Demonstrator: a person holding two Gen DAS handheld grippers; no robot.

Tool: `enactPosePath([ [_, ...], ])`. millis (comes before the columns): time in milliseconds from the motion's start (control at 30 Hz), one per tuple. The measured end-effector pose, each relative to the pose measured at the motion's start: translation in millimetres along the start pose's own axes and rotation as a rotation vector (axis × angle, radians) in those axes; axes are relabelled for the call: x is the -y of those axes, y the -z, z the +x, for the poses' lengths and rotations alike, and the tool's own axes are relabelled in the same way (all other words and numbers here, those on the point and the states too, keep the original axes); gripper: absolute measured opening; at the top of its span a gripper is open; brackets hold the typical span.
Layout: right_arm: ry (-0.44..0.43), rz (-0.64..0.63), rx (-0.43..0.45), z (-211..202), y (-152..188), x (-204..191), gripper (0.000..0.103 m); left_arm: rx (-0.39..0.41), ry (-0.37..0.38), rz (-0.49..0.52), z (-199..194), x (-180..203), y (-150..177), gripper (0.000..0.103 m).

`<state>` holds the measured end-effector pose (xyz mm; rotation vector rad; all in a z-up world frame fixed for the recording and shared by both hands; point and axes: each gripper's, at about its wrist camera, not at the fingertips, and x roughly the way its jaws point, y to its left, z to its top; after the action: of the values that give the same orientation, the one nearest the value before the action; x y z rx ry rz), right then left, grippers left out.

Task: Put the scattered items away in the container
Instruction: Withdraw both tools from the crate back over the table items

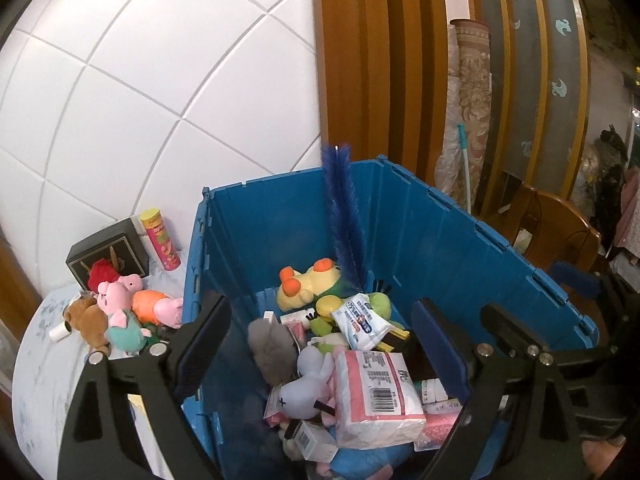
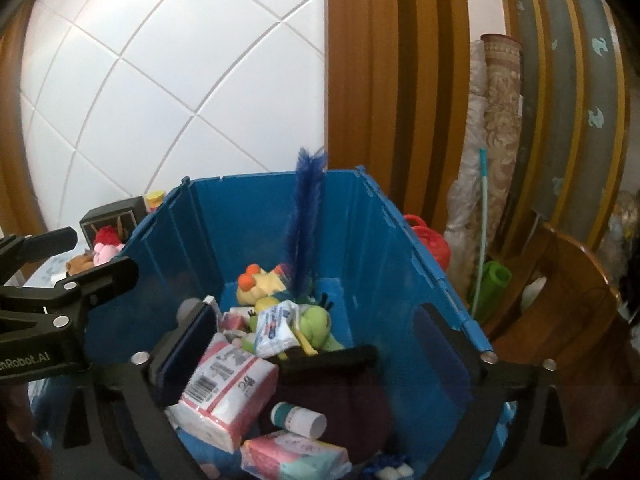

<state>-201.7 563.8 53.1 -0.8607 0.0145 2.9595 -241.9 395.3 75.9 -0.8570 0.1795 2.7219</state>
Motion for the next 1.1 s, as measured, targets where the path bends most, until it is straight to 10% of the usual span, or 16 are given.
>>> enactPosePath([
  [700,-0.011,-0.004,0.001,4.9,-0.6,-31.1,0.103,0.004,-0.027,-0.054,-12.4,-49.5,19.3,0.093],
  [1100,-0.022,-0.057,0.019,-7.1,-6.8,-142.8,0.103,0.026,-0.079,-0.159,-49.9,-179.6,55.2,0.093],
])
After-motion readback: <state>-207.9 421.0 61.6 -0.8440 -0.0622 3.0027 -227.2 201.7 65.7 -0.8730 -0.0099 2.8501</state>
